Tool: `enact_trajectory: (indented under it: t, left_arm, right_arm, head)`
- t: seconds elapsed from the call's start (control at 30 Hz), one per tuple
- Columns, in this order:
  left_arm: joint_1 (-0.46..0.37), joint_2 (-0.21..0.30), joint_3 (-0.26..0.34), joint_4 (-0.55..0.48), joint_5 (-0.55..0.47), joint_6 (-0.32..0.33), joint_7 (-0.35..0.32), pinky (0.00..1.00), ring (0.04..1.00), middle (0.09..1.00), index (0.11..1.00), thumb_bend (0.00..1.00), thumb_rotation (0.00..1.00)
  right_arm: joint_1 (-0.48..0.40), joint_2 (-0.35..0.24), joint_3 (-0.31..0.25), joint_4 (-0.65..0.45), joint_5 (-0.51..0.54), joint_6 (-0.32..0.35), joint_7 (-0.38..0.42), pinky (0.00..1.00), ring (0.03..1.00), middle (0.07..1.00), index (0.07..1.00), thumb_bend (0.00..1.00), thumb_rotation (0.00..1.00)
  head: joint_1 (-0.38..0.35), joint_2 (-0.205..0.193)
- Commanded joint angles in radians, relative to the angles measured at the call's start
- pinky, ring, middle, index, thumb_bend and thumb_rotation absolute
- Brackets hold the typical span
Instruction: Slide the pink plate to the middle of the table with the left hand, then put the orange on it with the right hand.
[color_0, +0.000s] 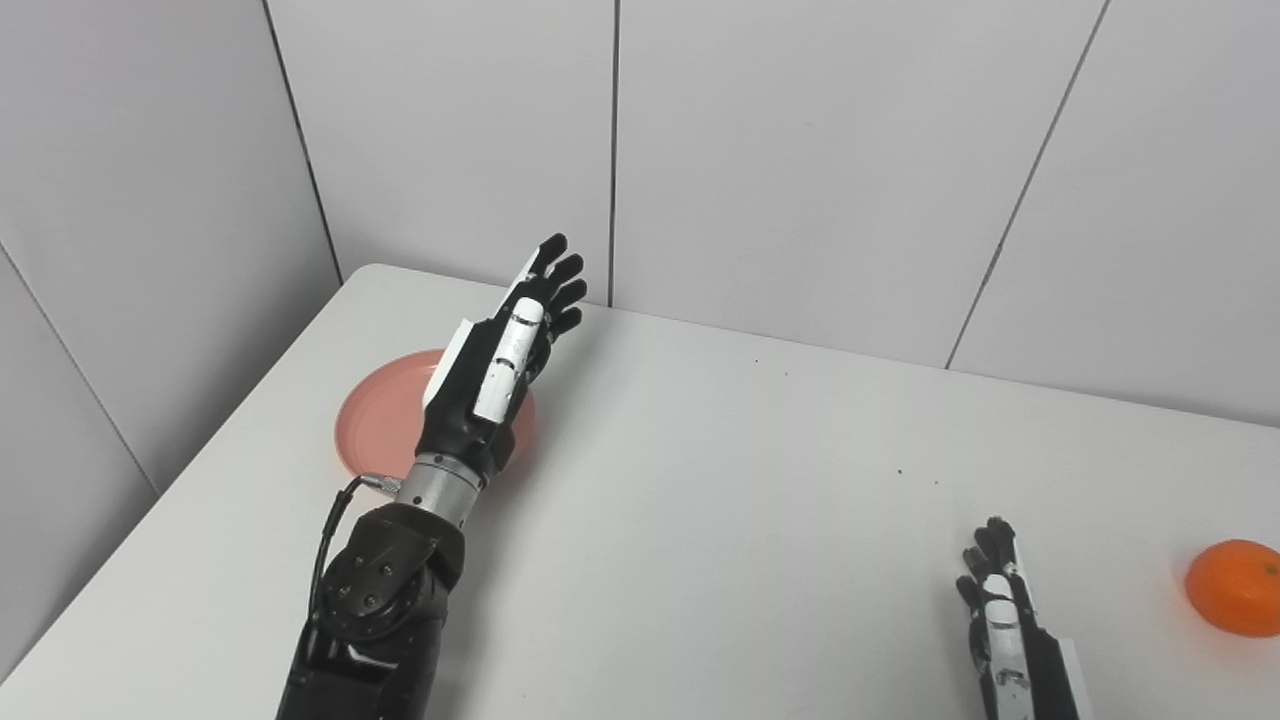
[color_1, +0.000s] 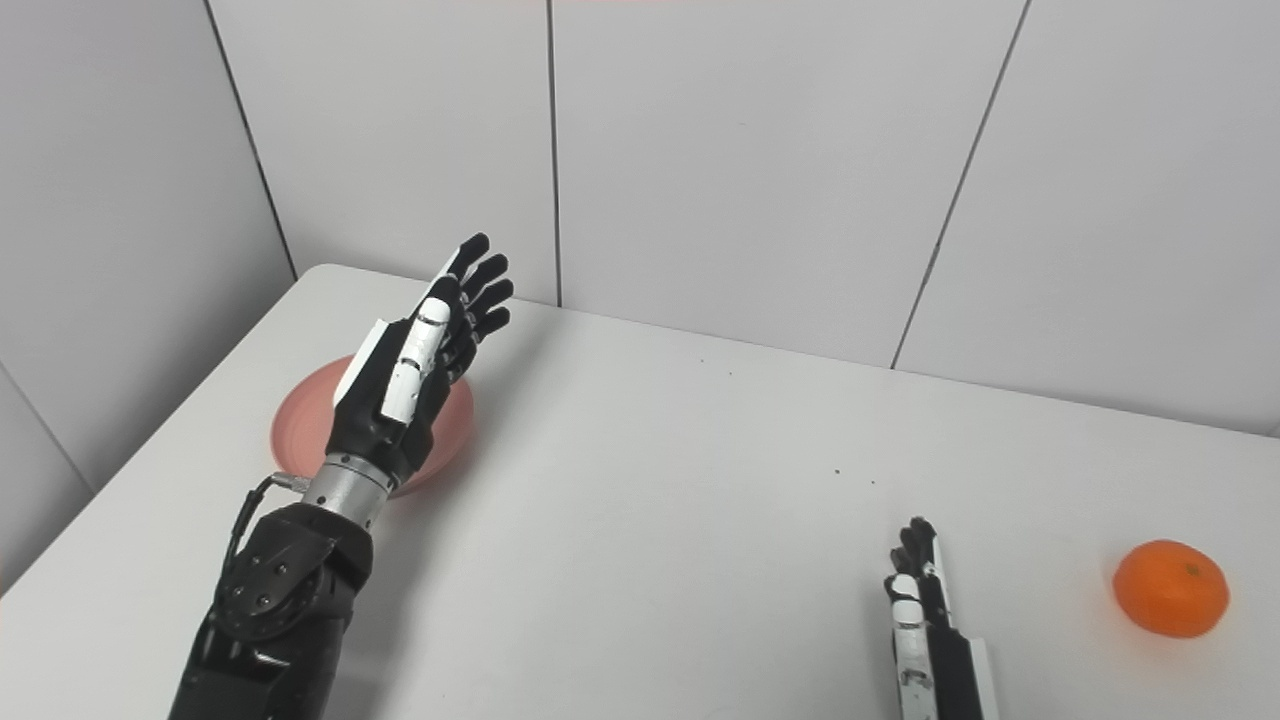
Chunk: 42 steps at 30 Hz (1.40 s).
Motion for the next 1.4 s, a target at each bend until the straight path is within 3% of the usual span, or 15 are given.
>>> enact_trajectory:
  t: [0.0,0.13,0.27,0.53,0.77,1.07,1.37]
  left_arm:
    - [-0.049,0.023,0.020,-0.006,-0.019,-0.037,-0.001,0.96,0.956,0.963,0.953,0.49,1.00]
    - [-0.075,0.038,0.058,-0.002,-0.027,-0.008,0.024,0.95,0.953,0.955,0.940,0.45,1.00]
    - [-0.096,0.056,0.099,0.013,-0.035,-0.019,0.044,0.95,0.950,0.962,0.947,0.41,1.00]
    - [-0.118,0.108,0.162,0.086,-0.058,-0.066,0.047,0.92,0.942,0.950,0.934,0.41,1.00]
    - [-0.130,0.154,0.220,0.133,-0.071,-0.036,0.064,0.89,0.915,0.929,0.914,0.40,1.00]
    - [-0.129,0.190,0.270,0.197,-0.104,-0.055,0.069,0.90,0.916,0.926,0.905,0.40,1.00]
    - [-0.112,0.219,0.302,0.213,-0.146,-0.028,0.067,0.90,0.912,0.917,0.903,0.38,1.00]
  right_arm:
    - [-0.015,0.000,-0.001,-0.025,-0.005,-0.029,0.004,1.00,1.000,1.000,1.000,0.16,1.00]
    - [-0.016,0.000,-0.002,-0.023,-0.003,-0.028,0.005,1.00,1.000,1.000,1.000,0.16,1.00]
    - [-0.015,0.001,-0.003,-0.021,0.002,-0.029,0.006,1.00,1.000,1.000,1.000,0.16,1.00]
    - [-0.015,0.000,-0.006,-0.014,0.003,-0.038,0.006,1.00,1.000,1.000,1.000,0.17,1.00]
    - [-0.013,0.000,-0.006,-0.017,0.003,-0.029,0.006,1.00,1.000,1.000,1.000,0.16,1.00]
    - [-0.012,0.001,-0.008,-0.014,0.011,-0.033,0.009,1.00,1.000,1.000,1.000,0.18,1.00]
    - [-0.017,-0.006,-0.015,-0.008,0.016,-0.033,0.013,1.00,1.000,1.000,1.000,0.16,1.00]
  head:
    - [-0.001,0.002]
    - [0.000,0.001]
    - [0.005,0.001]
    - [0.009,0.001]
    - [0.015,-0.008]
    - [0.017,-0.009]
    - [0.025,-0.012]
